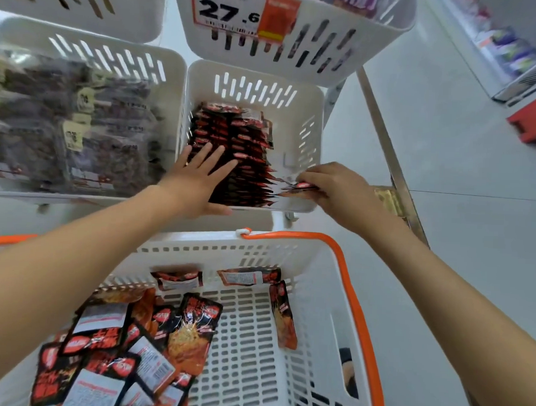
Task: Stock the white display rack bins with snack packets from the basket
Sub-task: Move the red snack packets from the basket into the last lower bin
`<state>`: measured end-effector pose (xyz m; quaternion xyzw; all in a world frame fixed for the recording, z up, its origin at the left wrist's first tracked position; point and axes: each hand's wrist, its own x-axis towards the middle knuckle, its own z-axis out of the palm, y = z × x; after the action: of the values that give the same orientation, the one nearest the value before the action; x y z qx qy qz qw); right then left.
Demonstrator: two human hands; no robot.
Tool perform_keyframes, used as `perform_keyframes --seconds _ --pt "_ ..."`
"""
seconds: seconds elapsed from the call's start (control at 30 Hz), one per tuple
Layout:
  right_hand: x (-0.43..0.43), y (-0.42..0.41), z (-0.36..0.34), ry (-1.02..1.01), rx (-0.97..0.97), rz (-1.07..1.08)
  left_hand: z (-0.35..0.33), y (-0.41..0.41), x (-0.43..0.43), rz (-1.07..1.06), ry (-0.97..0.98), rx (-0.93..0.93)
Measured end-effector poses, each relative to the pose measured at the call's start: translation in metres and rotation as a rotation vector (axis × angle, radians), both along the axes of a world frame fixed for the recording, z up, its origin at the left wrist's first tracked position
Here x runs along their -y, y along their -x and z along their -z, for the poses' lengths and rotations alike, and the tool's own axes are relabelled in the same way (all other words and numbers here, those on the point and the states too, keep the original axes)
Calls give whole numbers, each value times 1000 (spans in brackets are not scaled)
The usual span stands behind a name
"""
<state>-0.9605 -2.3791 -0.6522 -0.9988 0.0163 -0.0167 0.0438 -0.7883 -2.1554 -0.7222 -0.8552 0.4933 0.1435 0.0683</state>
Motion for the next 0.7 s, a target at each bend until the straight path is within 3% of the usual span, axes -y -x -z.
perform_keyframes --seconds 0.1,0.23,0.37,0.57,0.7 --pt "-1 -6 7 2 1 -24 10 -2 -6 18 28 62" --pt "8 -10 23 -118 -176 92 15 -1 -8 24 64 87" --pt "13 -22 32 -135 -261 81 18 0 -9 19 79 85" --pt "2 -44 50 -355 -406 153 18 -1 -10 18 102 90" --pt "8 -57 47 -357 -454 244 16 1 -9 24 98 71"
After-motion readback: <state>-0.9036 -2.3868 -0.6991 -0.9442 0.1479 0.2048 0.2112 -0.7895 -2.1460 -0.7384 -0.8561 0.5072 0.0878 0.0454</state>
